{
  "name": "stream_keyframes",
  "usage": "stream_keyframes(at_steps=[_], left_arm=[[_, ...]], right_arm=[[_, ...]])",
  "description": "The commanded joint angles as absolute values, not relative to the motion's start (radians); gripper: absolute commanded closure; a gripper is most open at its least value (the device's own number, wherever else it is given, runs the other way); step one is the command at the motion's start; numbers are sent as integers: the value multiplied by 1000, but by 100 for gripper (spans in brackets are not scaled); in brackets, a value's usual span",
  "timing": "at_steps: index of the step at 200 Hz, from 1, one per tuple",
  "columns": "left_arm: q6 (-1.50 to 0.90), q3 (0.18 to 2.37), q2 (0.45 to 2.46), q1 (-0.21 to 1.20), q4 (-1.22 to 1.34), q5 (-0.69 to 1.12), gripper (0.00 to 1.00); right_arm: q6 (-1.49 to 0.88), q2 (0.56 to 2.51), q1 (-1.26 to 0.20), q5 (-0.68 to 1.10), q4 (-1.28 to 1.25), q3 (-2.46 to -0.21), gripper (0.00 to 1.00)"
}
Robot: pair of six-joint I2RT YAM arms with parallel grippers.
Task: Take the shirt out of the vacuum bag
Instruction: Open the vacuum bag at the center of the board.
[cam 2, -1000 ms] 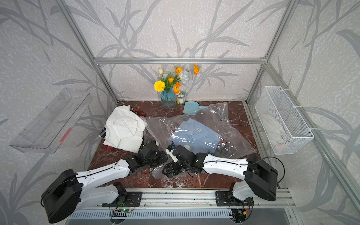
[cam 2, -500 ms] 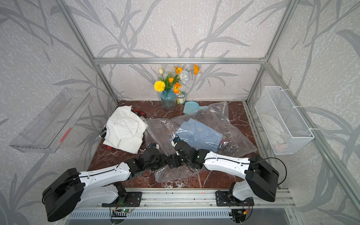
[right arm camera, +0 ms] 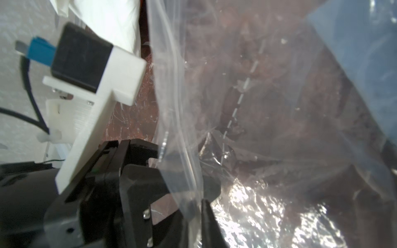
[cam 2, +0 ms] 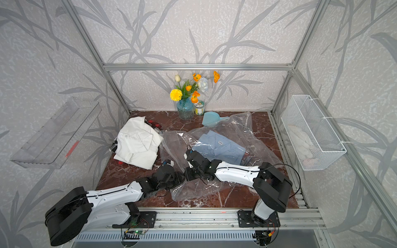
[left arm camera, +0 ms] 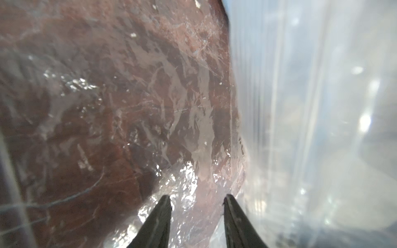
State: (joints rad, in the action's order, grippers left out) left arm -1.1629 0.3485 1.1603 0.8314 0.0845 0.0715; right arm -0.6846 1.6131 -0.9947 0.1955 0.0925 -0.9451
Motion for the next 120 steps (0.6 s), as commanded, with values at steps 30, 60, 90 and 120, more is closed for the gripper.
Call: stream_keyframes(at_steps=[30, 60, 90, 120], left_arm=[[-1161, 321, 1084, 810, -16, 7, 54], [-1215, 233, 861, 708, -111, -56, 42], [-1205, 240, 743, 602, -179, -42, 39], [-1189, 308, 889, 589, -45, 22, 38]], right_arm=[[-674, 1571, -990, 215, 107, -962, 100], [-658, 1464, -990, 193, 164, -963, 100], [-660, 1384, -991, 212, 186, -968, 100], [-661, 1362, -997, 242, 194, -990, 100]])
